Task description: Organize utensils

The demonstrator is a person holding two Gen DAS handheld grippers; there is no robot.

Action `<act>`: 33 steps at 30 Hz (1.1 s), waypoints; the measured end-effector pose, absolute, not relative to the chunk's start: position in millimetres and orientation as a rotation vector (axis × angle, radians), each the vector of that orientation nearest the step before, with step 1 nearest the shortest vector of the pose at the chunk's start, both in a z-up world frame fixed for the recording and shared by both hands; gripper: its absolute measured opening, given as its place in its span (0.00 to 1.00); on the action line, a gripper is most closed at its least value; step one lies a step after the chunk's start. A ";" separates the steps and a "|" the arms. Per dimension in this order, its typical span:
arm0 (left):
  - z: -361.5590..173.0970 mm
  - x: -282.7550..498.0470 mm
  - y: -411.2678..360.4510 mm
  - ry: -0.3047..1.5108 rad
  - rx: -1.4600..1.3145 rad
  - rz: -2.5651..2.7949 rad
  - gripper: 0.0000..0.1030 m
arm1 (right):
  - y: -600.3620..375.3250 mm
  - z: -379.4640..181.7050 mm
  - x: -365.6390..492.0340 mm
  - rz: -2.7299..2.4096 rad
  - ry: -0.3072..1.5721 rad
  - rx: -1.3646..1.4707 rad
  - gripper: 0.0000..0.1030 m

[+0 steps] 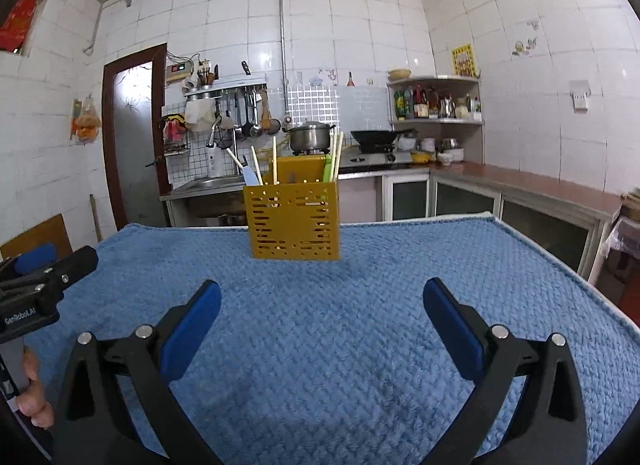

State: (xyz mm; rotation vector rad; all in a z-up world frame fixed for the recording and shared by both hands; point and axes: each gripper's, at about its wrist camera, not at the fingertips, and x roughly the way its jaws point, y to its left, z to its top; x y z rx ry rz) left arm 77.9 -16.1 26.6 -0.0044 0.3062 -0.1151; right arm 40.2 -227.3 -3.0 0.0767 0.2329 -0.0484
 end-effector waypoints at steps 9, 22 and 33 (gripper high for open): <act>13.9 71.0 -28.2 0.259 0.083 -0.093 0.95 | -219.8 -9.2 38.0 -0.043 0.233 0.053 0.96; 11.0 78.7 -25.5 0.290 0.074 -0.085 0.95 | -225.0 -10.6 44.1 -0.089 0.267 0.078 0.96; 10.9 79.3 -17.3 0.275 0.046 -0.078 0.95 | -222.5 -10.0 49.5 -0.096 0.275 0.067 0.96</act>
